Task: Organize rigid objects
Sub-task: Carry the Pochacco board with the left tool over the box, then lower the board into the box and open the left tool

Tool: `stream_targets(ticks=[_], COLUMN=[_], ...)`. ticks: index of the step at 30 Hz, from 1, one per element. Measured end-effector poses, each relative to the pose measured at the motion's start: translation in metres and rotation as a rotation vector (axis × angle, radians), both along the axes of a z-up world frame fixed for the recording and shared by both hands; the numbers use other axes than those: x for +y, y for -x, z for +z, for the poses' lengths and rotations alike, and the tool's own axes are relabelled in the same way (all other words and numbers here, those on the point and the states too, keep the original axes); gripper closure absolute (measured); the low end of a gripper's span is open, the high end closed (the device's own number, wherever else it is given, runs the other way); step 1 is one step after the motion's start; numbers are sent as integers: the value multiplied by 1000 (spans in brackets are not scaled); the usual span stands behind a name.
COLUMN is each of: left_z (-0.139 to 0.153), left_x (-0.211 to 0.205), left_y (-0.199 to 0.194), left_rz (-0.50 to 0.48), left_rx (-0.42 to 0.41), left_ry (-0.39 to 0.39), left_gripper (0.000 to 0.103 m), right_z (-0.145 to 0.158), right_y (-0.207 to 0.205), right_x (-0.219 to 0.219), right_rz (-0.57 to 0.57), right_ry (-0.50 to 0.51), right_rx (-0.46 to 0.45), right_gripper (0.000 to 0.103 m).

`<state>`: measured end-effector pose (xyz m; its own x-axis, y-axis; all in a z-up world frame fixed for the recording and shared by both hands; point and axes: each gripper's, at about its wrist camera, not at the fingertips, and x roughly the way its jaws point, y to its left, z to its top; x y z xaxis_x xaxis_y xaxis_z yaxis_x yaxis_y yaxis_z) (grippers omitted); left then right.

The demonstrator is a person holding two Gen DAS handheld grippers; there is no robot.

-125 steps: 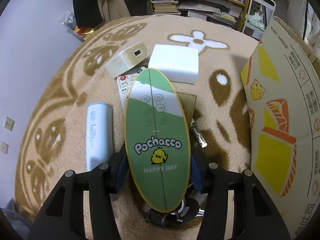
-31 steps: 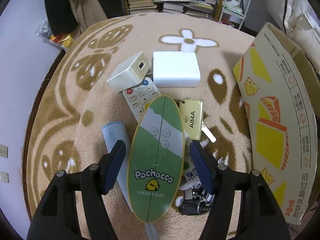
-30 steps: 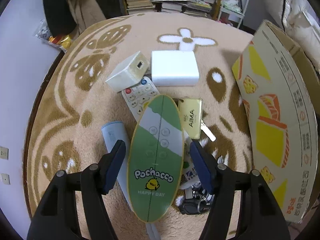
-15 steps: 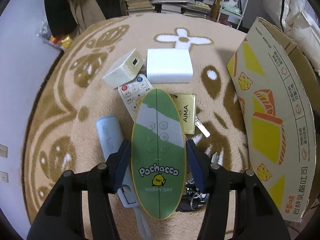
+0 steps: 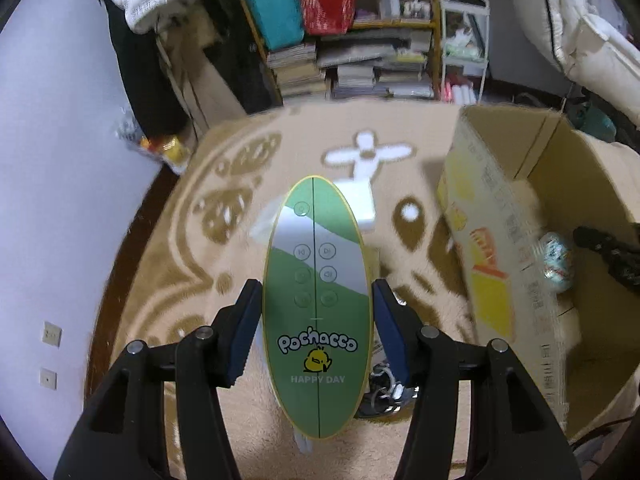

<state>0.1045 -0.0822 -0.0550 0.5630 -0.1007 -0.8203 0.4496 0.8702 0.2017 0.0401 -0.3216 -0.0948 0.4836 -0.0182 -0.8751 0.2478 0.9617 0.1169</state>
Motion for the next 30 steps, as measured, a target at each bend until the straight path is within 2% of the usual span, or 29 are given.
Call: stream_targets(ticks=[6, 15, 25, 30], left_z=[31, 49, 44, 30], left_x=[-19, -72, -104, -112], left_y=[19, 56, 60, 56], left_rz=[-53, -151, -173, -171], left_rx=[-61, -114, -57, -9], left_ry=[39, 74, 118, 101], left_gripper=[49, 49, 49, 49], right_z=[0, 0, 0, 0], right_y=[0, 0, 0, 0], right_x=[0, 0, 0, 0], right_rz=[0, -1, 0, 0], right_ry=[-1, -2, -2, -2], right_rx=[0, -1, 0, -1], right_gripper=[91, 91, 91, 91])
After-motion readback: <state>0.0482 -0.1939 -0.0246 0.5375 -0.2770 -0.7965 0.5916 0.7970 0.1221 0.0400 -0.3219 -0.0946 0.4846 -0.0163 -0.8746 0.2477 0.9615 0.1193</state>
